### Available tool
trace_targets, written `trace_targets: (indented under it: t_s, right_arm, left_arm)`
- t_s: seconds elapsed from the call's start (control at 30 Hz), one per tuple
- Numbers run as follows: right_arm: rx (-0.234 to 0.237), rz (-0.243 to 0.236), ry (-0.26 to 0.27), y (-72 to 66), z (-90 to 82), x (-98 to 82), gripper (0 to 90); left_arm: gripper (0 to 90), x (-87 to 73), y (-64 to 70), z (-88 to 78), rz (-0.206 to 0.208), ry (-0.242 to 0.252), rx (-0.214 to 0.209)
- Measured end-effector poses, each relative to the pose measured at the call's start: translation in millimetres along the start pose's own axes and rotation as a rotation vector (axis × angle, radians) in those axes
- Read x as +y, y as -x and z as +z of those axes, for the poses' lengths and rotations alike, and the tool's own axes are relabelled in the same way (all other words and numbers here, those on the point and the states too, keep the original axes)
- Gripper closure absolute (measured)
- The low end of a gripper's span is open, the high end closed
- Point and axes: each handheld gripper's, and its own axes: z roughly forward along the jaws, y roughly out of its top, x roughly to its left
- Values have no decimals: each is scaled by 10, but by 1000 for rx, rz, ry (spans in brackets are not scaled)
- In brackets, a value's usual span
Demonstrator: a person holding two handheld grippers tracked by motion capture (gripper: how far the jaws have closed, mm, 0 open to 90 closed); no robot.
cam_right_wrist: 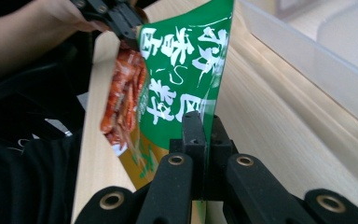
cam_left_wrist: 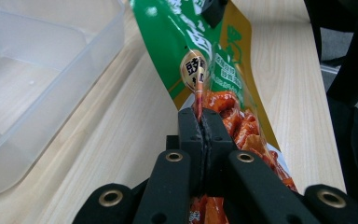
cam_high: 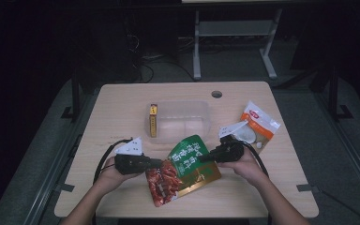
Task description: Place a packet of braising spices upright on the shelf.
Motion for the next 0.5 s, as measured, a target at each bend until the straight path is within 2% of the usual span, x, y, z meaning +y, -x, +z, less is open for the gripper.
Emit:
trace_targets:
  t_s: [0.07, 0.17, 0.2, 0.23, 0.5]
  right_arm:
    - [0, -16, -4, -36, -22, 33, 900]
    - [0, -39, -14, -75, -55, 73, 900]
    - [-8, -50, -14, -87, -61, 85, 900]
    - [-12, -57, -20, -102, -69, 97, 900]
    - [-31, -135, 10, -229, -179, 254, 900]
  left_arm:
    - [845, -15, -13, -10, 3, 4, 12]
    - [806, -36, -38, -52, -22, 34, 21]
    - [807, -39, -60, -80, -33, 55, 26]
    - [809, -46, -71, -101, -62, 75, 23]
    - [584, -73, -88, -176, -85, 94, 73]
